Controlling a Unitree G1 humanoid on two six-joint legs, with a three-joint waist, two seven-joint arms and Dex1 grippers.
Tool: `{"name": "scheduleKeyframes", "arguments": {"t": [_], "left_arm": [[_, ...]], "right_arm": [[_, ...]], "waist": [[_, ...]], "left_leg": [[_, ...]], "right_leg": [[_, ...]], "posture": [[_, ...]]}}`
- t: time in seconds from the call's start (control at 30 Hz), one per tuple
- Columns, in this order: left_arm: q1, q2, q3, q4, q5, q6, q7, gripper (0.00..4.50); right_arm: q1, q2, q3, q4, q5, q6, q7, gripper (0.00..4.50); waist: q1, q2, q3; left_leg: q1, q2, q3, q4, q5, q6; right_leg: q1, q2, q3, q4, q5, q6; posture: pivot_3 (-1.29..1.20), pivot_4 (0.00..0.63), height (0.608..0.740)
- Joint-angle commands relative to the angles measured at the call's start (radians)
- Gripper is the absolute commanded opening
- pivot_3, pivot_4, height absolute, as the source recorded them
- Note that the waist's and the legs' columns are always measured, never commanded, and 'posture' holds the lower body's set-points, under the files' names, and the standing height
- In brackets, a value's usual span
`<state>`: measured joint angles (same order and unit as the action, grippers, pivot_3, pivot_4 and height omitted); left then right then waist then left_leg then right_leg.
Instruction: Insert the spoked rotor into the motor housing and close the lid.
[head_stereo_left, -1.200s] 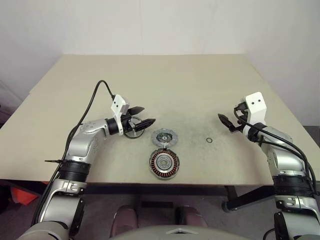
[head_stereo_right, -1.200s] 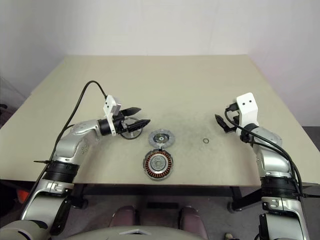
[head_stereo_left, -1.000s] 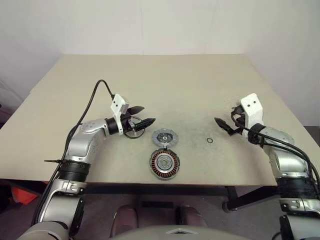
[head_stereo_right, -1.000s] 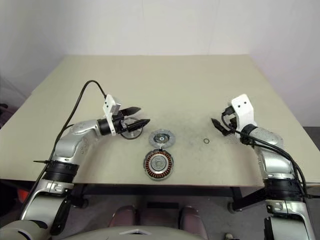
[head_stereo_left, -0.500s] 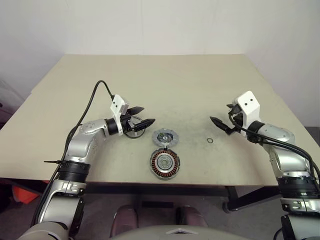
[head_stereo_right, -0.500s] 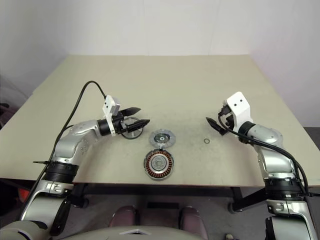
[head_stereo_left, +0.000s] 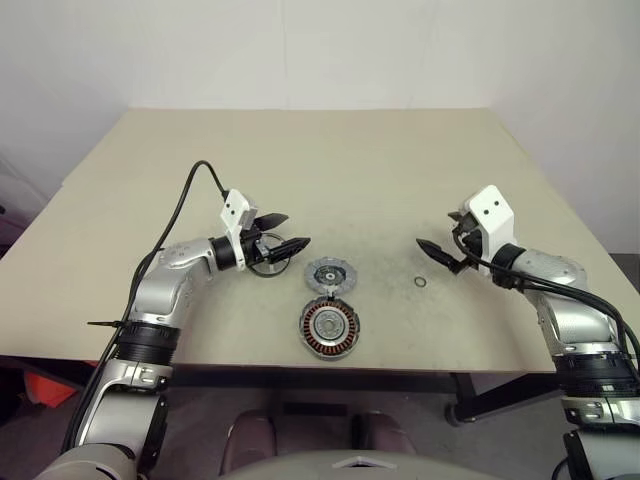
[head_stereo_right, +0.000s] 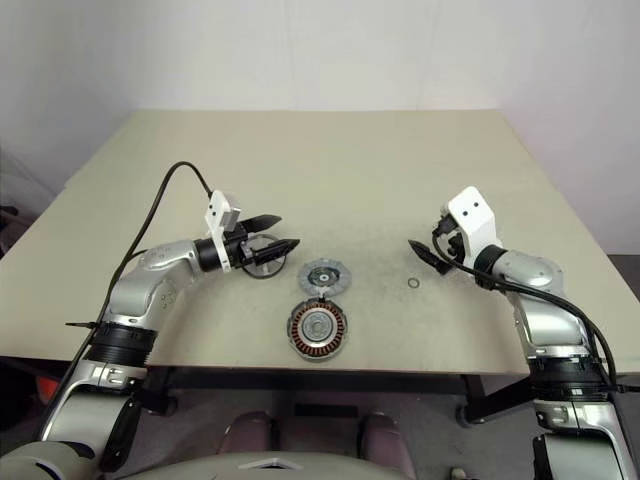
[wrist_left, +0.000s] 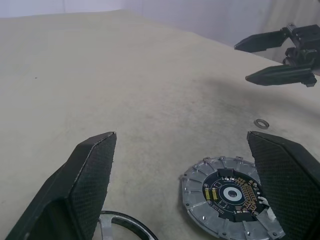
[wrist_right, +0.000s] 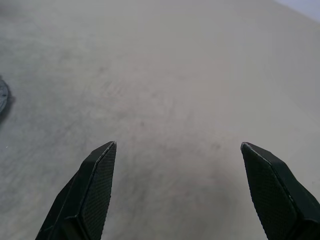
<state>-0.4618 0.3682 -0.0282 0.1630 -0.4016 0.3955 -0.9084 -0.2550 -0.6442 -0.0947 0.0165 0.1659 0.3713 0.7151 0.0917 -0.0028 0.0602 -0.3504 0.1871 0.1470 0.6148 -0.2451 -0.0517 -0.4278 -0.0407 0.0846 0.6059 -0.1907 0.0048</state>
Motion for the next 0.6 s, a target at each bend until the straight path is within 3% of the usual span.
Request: {"name": "scheduleKeyframes", "arguments": {"t": [0.03, 0.6], "left_arm": [[-0.001, 0.008, 0.02, -0.042, -0.013, -0.012, -0.002, 4.43], [-0.004, 0.008, 0.01, -0.037, -0.004, -0.013, -0.006, 4.43]], "right_arm": [[0.063, -0.014, -0.011, -0.097, 0.049, 0.059, 0.032, 4.5], [0.208, 0.023, -0.001, -0.198, 0.09, 0.137, 0.017, 4.5]], "waist": [[0.001, 0.0, 0.0], [-0.003, 0.0, 0.0]], "left_leg": [[0.0, 0.0, 0.0, -0.001, 0.0, 0.0], [0.0, 0.001, 0.0, -0.003, 0.001, -0.002]], "right_leg": [[0.0, 0.0, 0.0, 0.0, 0.0, 0.0], [0.003, -0.002, -0.003, -0.001, -0.001, -0.001]], "posture": [[0.0, 0.0, 0.74], [0.0, 0.0, 0.74]]}}
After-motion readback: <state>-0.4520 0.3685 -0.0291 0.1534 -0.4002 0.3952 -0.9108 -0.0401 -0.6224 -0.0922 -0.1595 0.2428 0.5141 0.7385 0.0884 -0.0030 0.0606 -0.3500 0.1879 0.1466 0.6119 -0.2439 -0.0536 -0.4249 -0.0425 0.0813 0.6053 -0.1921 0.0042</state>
